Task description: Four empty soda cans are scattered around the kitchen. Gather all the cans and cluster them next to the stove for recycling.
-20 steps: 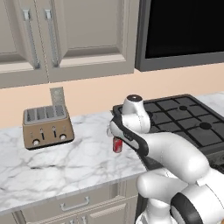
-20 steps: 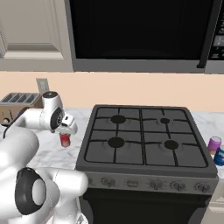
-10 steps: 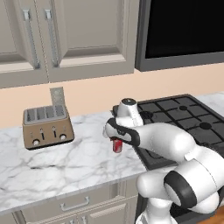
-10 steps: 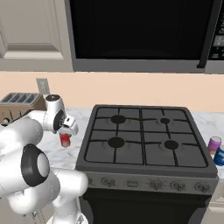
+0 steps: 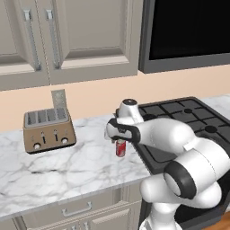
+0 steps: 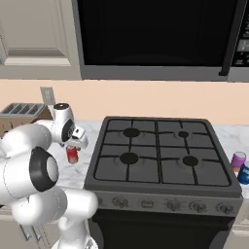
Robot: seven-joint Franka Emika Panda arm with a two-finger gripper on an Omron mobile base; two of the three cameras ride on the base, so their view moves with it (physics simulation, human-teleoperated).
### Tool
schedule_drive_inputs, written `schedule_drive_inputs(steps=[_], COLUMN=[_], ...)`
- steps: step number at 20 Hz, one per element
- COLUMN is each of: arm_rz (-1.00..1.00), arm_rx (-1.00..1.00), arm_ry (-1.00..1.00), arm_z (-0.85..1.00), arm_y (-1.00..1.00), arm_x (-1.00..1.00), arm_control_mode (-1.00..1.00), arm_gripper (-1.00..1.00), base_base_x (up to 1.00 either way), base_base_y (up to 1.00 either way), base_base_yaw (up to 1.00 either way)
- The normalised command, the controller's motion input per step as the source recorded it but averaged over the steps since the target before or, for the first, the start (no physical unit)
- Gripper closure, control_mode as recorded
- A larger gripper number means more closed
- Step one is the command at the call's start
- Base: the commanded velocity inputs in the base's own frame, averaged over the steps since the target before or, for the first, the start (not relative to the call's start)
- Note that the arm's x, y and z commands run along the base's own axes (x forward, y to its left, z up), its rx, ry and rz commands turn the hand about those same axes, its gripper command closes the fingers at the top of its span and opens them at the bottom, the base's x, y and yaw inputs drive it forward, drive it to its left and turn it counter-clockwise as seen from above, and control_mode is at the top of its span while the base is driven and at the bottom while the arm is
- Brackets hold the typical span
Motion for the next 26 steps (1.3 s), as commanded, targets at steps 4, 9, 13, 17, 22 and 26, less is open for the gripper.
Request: schedule_drive_inputs(steps=[4,9,13,17,22,26], arm_rz=[0.00,0.00,0.00,0.00,0.00,0.00], arm_rx=[0.00,0.00,0.00,0.00,0.00,0.00], arm_ry=[0.00,0.00,0.00,0.00,0.00,0.00], arm_z=[-0.38,-0.34,0.00,0.00,0.00,0.00], arm_y=[0.01,0.00,0.00,0.00,0.00,0.00], arm_x=[0.00,0.00,0.00,0.00,0.00,0.00], arm_control_mode=[-1.00,-1.00,-1.00,-1.00,-1.00,-1.00], arm_gripper=[-1.00,-1.00,-1.00,-1.00,-1.00,-1.00], base_base_x=[0.00,0.00,0.00,0.00,0.00,0.00], base_base_y=[0.00,0.00,0.00,0.00,0.00,0.00], base_base_yaw=[0.00,0.00,0.00,0.00,0.00,0.00])
